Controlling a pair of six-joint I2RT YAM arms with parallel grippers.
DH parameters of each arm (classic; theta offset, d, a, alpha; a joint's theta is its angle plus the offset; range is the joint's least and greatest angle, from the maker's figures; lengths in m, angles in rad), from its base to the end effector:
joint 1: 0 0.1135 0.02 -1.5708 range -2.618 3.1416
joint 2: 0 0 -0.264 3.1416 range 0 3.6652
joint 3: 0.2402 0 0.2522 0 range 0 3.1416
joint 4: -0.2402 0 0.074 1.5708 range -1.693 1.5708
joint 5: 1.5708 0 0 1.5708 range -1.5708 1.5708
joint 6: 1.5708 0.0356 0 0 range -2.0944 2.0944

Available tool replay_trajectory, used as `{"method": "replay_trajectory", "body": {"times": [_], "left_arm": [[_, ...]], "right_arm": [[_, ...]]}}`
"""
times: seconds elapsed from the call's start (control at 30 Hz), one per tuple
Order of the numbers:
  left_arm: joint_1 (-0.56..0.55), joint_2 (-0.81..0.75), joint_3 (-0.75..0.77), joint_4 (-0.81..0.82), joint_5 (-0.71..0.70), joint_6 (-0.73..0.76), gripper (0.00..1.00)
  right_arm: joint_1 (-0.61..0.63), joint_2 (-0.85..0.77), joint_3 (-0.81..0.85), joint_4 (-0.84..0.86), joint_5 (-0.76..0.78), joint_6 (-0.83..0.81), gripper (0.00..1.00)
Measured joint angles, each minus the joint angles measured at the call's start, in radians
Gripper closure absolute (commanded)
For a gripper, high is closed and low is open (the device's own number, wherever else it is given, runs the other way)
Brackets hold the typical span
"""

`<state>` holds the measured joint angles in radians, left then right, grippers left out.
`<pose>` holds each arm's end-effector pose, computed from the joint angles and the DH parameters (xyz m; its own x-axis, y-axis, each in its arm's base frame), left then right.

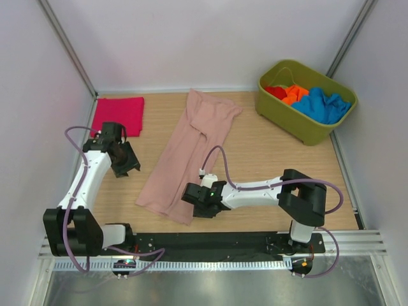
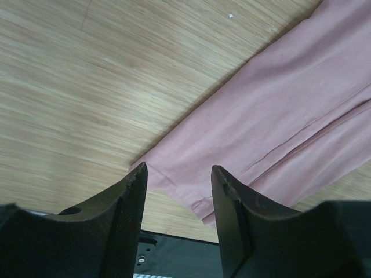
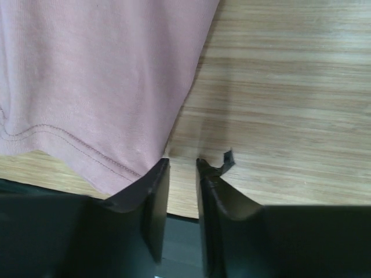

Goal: Fold and stack the t-shirts
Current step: Fold the tshirt

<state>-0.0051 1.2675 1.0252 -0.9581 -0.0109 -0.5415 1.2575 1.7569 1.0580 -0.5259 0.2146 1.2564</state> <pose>0.2330 -0.0008 0.2628 -0.7994 -0.5113 -0.3154 -0.4795 0.8593 -0.1779 0.1095 0.3134 0.1589 -0.9524 0.0750 -0.2954 -0.0048 0.9654 0.2606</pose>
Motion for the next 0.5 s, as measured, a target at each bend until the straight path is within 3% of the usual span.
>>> {"method": "replay_trajectory", "body": {"times": [0.03,0.17,0.33,0.5], "left_arm": [[0.0,-0.004,-0.001,0.002,0.0,0.0,0.49],[0.0,-0.032,-0.016,0.015,0.0,0.0,0.48],[0.0,-0.04,-0.02,0.022,-0.006,0.001,0.49],[0.0,-0.04,-0.026,0.031,-0.007,0.0,0.49]], "right_arm": [[0.0,0.002,-0.001,0.002,0.001,0.0,0.78],[0.0,0.002,-0.003,0.006,0.0,-0.002,0.86],[0.002,0.002,-0.003,0.005,-0.005,0.014,0.66],[0.03,-0.005,-0.001,0.003,-0.005,0.078,0.61]]}}
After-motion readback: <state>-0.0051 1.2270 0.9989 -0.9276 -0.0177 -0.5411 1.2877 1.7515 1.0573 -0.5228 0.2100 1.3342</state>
